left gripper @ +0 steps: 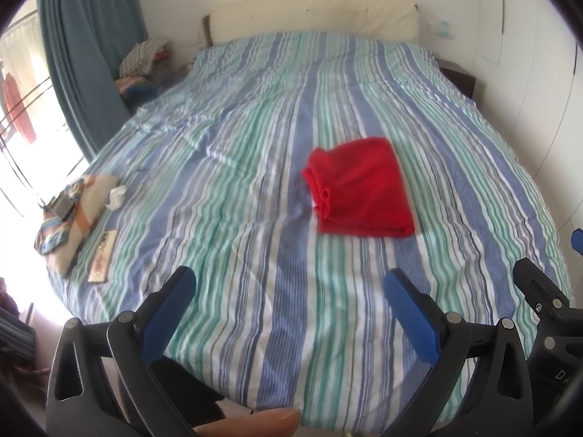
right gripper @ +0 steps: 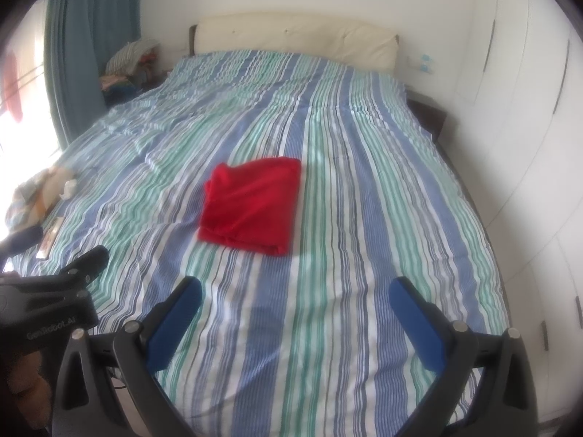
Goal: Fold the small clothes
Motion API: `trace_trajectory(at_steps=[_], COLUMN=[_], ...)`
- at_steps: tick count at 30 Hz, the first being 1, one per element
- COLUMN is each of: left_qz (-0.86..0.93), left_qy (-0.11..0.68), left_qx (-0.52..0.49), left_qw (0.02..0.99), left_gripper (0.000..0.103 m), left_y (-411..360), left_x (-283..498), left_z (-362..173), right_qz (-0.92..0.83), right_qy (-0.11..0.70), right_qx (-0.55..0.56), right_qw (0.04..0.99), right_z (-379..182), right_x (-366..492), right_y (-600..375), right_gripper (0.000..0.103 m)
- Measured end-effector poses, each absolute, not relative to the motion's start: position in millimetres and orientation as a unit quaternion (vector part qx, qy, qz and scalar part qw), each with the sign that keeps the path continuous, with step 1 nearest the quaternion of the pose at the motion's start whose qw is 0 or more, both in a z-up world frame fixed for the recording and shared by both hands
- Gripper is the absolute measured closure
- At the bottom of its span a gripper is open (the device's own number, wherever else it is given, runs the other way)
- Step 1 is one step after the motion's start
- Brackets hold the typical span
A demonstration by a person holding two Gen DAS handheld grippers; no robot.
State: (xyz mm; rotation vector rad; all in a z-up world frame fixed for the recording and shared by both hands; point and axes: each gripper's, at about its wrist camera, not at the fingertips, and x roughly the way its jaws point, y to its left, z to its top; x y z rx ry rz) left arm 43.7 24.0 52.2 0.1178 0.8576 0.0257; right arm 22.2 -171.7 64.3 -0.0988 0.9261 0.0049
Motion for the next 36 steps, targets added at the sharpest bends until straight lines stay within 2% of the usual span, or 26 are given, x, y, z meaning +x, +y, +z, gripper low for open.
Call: trace_trajectory(at_steps=[36], left_qz=[0.016], left_qy=[0.420], left_qx=[0.046], left_qw=[0.906], left_gripper=[0.000], left_y=[29.6], left_x=[36.6], left_z=[62.6], right_qz=[0.006], right_qy=[0.439], right_qx=[-0.044], right_qw=[0.897], right_z=[77.3], right_x=[17.1], right_y=[-167.2], right_gripper=[0.002])
